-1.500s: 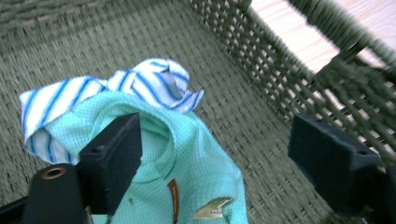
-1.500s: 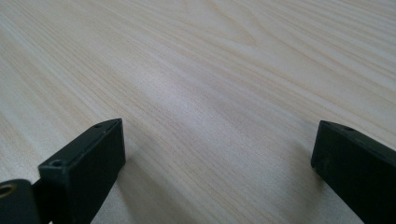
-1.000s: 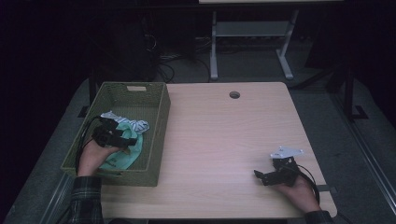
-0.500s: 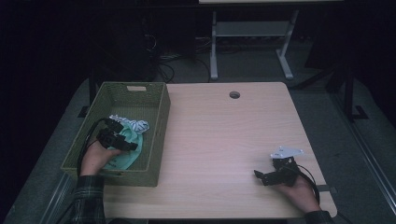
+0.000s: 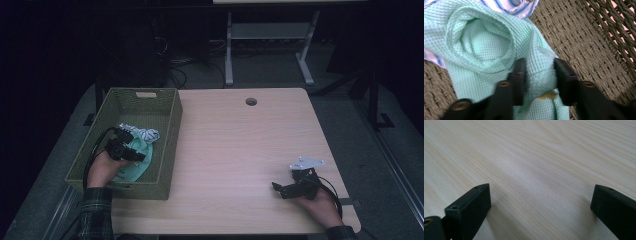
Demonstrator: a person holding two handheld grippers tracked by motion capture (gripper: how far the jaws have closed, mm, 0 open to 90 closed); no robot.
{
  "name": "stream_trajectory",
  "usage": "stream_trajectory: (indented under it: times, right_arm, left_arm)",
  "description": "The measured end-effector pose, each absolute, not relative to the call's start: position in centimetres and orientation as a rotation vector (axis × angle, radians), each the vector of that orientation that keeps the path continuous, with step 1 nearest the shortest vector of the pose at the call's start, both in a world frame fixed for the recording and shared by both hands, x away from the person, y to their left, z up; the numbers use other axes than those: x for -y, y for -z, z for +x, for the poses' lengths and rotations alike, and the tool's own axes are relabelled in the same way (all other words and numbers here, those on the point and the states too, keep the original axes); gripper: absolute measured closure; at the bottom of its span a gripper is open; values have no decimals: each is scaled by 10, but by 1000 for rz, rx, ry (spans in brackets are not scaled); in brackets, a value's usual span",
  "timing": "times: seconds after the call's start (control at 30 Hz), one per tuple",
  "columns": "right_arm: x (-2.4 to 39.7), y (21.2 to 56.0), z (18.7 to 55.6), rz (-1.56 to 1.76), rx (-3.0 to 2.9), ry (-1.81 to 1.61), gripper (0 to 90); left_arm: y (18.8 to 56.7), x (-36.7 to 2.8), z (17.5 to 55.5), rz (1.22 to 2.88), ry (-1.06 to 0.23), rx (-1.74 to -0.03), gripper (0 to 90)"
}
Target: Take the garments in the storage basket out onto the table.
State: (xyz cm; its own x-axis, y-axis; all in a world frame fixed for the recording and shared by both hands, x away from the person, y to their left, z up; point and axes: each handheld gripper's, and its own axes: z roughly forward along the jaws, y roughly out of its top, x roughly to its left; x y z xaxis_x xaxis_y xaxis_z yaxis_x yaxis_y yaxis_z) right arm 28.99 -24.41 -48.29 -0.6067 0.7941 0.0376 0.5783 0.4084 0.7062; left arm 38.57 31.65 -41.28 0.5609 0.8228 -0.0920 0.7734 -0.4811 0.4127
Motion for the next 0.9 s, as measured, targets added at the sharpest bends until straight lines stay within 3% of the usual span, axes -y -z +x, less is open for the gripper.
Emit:
stream_trajectory:
  times: [0.1,0.17,0.9]
  right_arm:
    - [244,483,290,1193,-2365,-1004,25]
    - [244,483,290,1193,-2364,-1004,25]
    - [244,483,290,1194,-2365,-1005,25]
  left_arm:
    - [410,-318,385,2374,-158,-1311,792]
    - [409,-318,385,2351,-152,-1322,812]
    - [376,-336,372,2092,-244,-1216,831]
